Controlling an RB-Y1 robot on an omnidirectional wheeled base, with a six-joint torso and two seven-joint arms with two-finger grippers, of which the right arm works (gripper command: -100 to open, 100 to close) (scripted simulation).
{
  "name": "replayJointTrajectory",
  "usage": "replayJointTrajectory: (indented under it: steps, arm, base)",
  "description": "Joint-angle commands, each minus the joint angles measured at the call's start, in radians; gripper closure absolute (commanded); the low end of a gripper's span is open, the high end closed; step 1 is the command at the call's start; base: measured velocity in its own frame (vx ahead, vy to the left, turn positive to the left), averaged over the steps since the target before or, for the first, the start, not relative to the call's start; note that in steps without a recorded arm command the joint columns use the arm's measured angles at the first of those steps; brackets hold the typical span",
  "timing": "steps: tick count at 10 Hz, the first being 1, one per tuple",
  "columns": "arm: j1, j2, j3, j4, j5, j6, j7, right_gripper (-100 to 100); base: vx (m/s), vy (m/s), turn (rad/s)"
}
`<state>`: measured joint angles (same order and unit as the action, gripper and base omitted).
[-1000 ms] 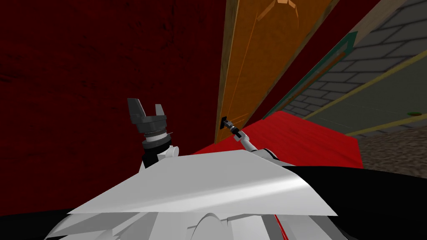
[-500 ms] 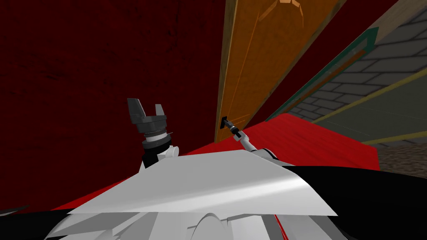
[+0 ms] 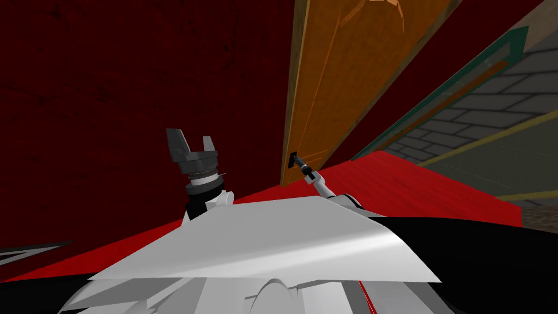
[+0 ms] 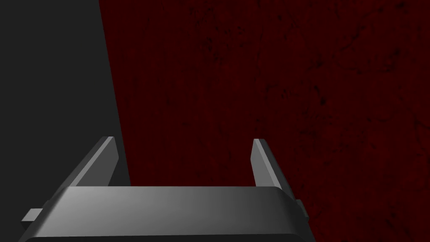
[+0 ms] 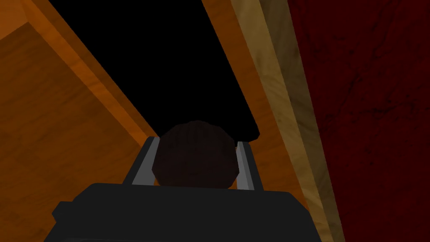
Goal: Pull the door open
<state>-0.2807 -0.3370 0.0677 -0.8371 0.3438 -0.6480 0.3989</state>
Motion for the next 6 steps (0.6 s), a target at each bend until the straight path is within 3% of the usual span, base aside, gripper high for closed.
replayJointTrajectory:
  steps: [1, 2, 5, 6]
  arm:
    - [-0.005, 0.002, -0.003, 0.004, -0.036, -0.001, -0.05, 100]
    - [-0.005, 0.002, -0.003, 0.004, -0.036, -0.001, -0.057, 100]
    - [-0.009, 0.007, 0.0, 0.006, -0.107, 0.01, -0.146, 100]
    - [-0.009, 0.007, 0.0, 0.006, -0.107, 0.01, -0.156, 100]
  base:
    - [-0.078, -0.087, 0.147]
    - [-0.054, -0.066, 0.064]
    - [-0.07, -0.071, 0.138]
    - [-0.057, -0.055, 0.053]
